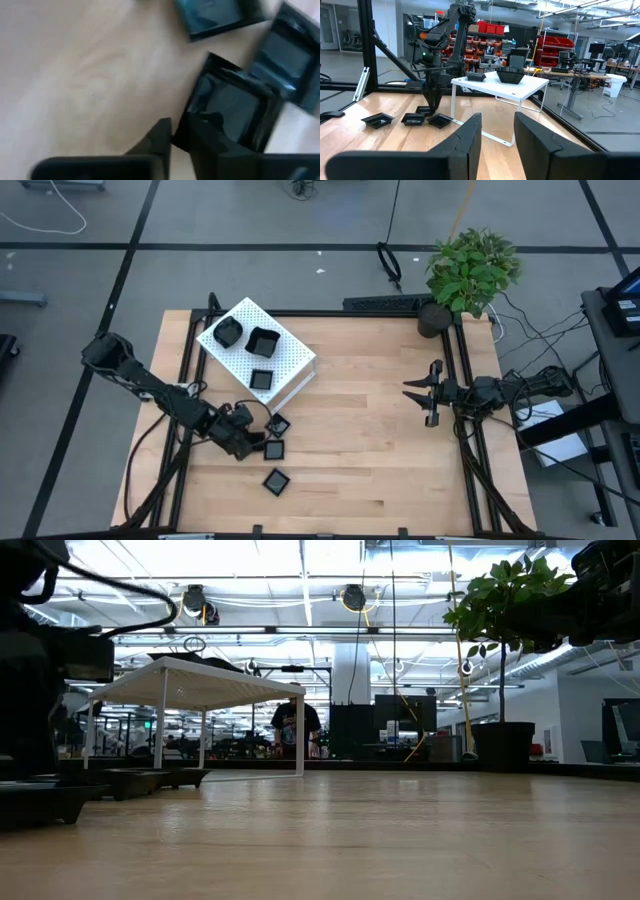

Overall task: Pick & Place Mini shaped plates
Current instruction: Stack the black square plate on top of the black square plate on the shelf

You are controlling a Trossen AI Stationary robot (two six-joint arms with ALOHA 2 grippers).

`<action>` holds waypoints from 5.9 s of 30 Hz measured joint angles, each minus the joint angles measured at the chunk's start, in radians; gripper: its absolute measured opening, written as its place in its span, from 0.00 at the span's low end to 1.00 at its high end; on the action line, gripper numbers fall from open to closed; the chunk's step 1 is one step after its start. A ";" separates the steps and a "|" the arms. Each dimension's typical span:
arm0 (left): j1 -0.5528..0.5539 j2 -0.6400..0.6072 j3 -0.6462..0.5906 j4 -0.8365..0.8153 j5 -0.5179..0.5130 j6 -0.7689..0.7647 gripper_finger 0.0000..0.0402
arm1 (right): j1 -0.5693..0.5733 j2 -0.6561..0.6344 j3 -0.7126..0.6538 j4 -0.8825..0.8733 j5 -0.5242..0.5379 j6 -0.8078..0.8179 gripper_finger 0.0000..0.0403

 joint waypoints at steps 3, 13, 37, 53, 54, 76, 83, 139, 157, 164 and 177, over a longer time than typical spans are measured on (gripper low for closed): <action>0.000 -0.001 0.002 0.009 0.027 -0.018 0.03 | 0.000 0.000 0.000 0.000 0.000 0.000 0.25; -0.003 -0.065 0.082 -0.104 0.056 -0.013 0.02 | 0.000 0.000 0.000 0.000 0.000 0.000 0.25; 0.116 -0.469 0.406 -0.529 -0.465 -0.182 0.02 | 0.000 0.000 0.000 0.000 0.000 0.000 0.25; 0.228 -0.314 0.405 -0.585 -0.480 -0.308 0.02 | 0.000 0.000 0.000 0.000 0.000 0.000 0.25; 0.228 -0.299 0.405 -0.579 -0.476 -0.310 0.02 | 0.000 0.000 0.000 0.000 0.000 0.000 0.25; 0.227 -0.240 0.405 -0.523 -0.460 -0.214 0.24 | 0.000 0.000 0.000 0.000 0.000 0.000 0.25; 0.215 -0.346 0.405 -0.383 -0.436 0.069 0.30 | 0.000 0.000 0.000 0.000 0.000 0.000 0.25; 0.067 -1.222 -0.303 0.213 -0.182 0.912 0.30 | 0.000 0.012 0.000 0.231 -0.001 0.183 0.25; 0.067 -1.221 -0.303 0.212 -0.183 0.913 0.30 | 0.001 0.148 0.000 0.558 -0.138 0.273 0.30; 0.067 -1.221 -0.303 0.212 -0.183 0.913 0.30 | 0.061 0.671 0.126 0.759 -0.250 0.338 0.48; 0.067 -1.221 -0.303 0.213 -0.183 0.913 0.30 | 0.063 1.422 0.959 -0.600 -0.179 0.742 0.65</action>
